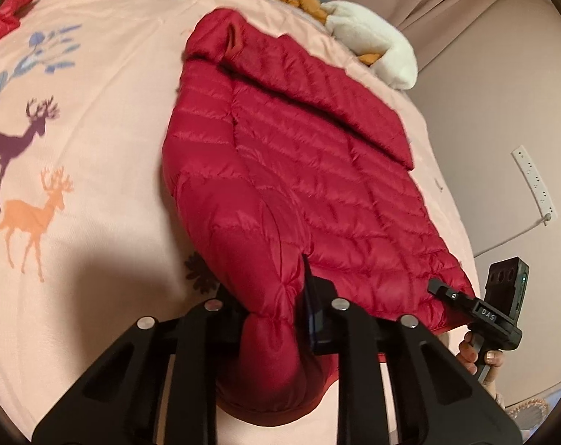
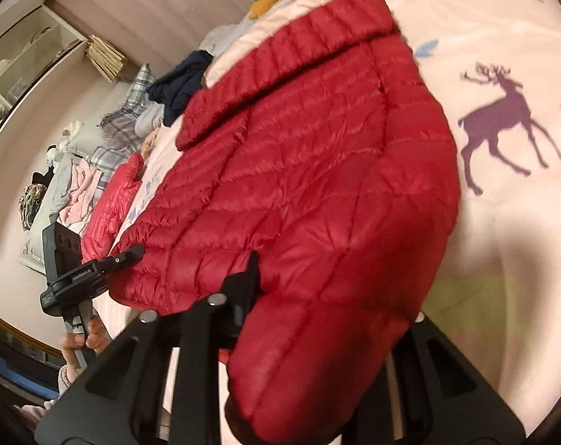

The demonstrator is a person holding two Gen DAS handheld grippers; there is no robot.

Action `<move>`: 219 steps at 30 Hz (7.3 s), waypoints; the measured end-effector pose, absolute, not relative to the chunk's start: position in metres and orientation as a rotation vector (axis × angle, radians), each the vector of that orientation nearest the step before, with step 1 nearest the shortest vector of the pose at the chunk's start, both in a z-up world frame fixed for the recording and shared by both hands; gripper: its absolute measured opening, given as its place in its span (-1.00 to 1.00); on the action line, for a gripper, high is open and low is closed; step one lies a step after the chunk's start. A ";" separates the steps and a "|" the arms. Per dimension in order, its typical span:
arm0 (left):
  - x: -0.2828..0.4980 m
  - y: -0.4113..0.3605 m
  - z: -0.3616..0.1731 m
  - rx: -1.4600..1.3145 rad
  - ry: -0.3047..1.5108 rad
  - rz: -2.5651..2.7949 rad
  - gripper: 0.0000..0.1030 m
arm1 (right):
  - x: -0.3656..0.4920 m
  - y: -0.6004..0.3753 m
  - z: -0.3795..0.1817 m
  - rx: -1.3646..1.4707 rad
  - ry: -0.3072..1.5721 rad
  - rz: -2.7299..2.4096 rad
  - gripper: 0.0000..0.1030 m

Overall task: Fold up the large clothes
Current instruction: 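Lift the held hem with both tools and fold it toward the collar, then lay the hem over the sleeve band and open both tools, then press both open tools onto the folded jacket to flatten it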

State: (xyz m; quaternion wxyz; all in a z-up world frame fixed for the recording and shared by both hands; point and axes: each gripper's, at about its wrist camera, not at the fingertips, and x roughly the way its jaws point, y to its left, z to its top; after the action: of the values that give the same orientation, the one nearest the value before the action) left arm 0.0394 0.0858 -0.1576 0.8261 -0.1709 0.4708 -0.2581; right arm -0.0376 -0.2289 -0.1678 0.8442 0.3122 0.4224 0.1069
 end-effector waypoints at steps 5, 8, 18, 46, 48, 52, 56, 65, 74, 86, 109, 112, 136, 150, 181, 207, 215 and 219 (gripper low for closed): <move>0.028 0.081 -0.137 -0.338 0.943 -0.575 -0.64 | -0.044 -0.227 -0.151 0.621 0.841 0.240 -0.66; 0.020 0.077 -0.123 -0.317 0.908 -0.591 -0.64 | -0.045 -0.226 -0.141 0.604 0.820 0.254 -0.68; 0.005 0.069 -0.093 -0.273 0.854 -0.618 -0.64 | -0.056 -0.228 -0.108 0.566 0.750 0.319 -0.70; -0.023 0.087 -0.030 -0.232 0.721 -0.702 -0.64 | -0.115 -0.229 -0.022 0.403 0.549 0.547 -0.71; -0.026 0.090 -0.025 -0.237 0.710 -0.713 -0.64 | -0.122 -0.229 -0.015 0.400 0.524 0.569 -0.71; -0.023 0.095 -0.013 -0.257 0.679 -0.736 -0.64 | -0.133 -0.232 -0.004 0.407 0.482 0.603 -0.71; -0.009 0.095 -0.007 -0.269 0.658 -0.717 -0.64 | -0.128 -0.238 0.003 0.405 0.455 0.599 -0.70; 0.054 0.085 -0.006 -0.287 0.659 -0.583 -0.63 | -0.062 -0.251 0.002 0.437 0.463 0.459 -0.68; 0.113 0.074 -0.014 -0.228 0.688 -0.444 -0.63 | 0.024 -0.258 -0.005 0.420 0.486 0.309 -0.68; 0.195 0.049 -0.080 -0.200 0.872 -0.340 -0.60 | 0.113 -0.267 -0.077 0.437 0.694 0.156 -0.66; 0.289 -0.011 -0.130 -0.063 1.048 -0.258 -0.52 | 0.190 -0.305 -0.151 0.580 0.862 0.019 -0.66; 0.291 -0.016 -0.136 -0.042 1.027 -0.250 -0.52 | 0.189 -0.304 -0.156 0.585 0.848 0.008 -0.66; 0.274 0.005 -0.125 -0.202 0.873 -0.278 -0.35 | 0.184 -0.313 -0.145 0.715 0.825 0.048 -0.24; 0.256 0.048 -0.073 -0.377 0.718 -0.246 0.64 | 0.163 -0.331 -0.098 0.710 0.681 -0.002 0.55; 0.277 -0.025 -0.145 -0.008 0.891 -0.197 0.91 | 0.214 -0.260 -0.158 0.266 0.894 -0.085 0.58; 0.156 -0.039 -0.125 0.090 0.780 -0.288 0.91 | 0.097 -0.195 -0.127 0.178 0.784 -0.009 0.58; 0.158 -0.040 -0.137 0.112 0.808 -0.302 0.92 | 0.103 -0.193 -0.143 0.168 0.826 -0.009 0.61; 0.153 -0.037 -0.133 0.101 0.803 -0.300 0.92 | 0.100 -0.196 -0.138 0.196 0.823 -0.002 0.60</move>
State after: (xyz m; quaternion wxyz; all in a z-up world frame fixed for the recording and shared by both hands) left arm 0.1525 -0.0372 -0.1326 0.9083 0.0488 0.3892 -0.1453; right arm 0.1003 -0.1964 -0.1382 0.9119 0.0950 0.3993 -0.0008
